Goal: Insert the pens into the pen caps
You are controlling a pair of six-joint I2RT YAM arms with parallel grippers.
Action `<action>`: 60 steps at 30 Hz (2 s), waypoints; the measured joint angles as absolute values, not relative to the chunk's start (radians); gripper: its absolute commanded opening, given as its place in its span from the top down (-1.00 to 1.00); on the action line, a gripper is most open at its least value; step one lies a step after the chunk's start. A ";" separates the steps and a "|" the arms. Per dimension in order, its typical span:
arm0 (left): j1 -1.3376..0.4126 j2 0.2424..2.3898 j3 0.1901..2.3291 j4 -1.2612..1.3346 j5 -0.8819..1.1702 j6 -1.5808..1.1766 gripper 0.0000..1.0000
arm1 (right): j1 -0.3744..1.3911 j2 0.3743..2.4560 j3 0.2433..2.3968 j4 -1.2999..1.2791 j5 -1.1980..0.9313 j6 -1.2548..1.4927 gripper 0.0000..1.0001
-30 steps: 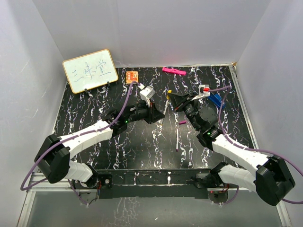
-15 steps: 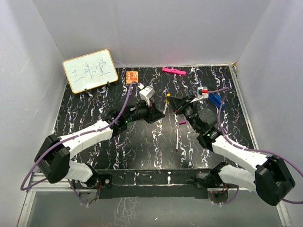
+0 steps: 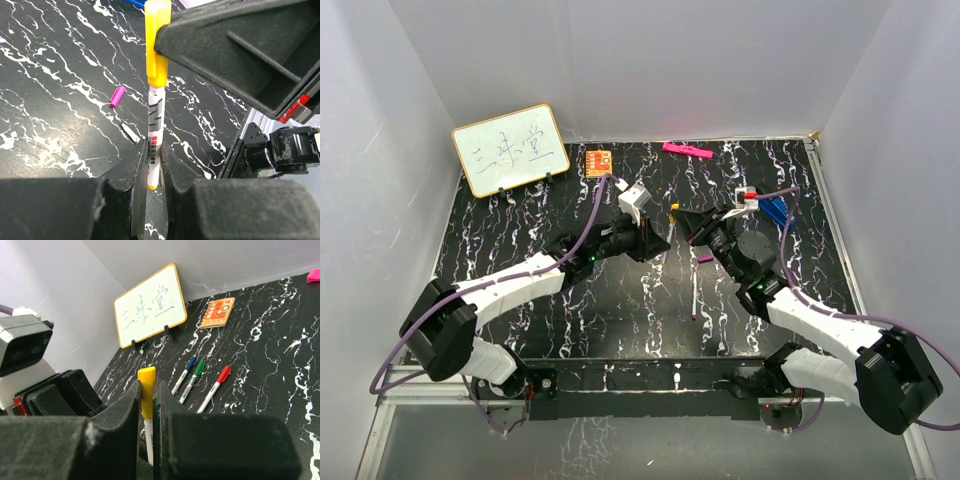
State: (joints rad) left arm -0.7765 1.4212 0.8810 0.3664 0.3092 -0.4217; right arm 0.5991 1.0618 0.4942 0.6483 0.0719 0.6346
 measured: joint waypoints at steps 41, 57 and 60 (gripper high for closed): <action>-0.604 1.352 0.916 0.498 0.192 -0.429 1.00 | 0.820 1.365 0.677 0.180 0.194 0.588 1.00; -0.605 1.267 0.827 0.262 0.012 -0.412 0.64 | 0.648 1.548 0.981 0.111 0.359 0.539 1.00; -0.605 1.243 0.816 0.231 -0.033 -0.410 0.64 | 0.593 1.621 1.018 0.076 0.332 0.552 1.00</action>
State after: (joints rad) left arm -0.6052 1.2427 0.8158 0.2306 -0.0334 -0.4103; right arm 0.5934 1.6211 1.0180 0.0761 0.3325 0.5518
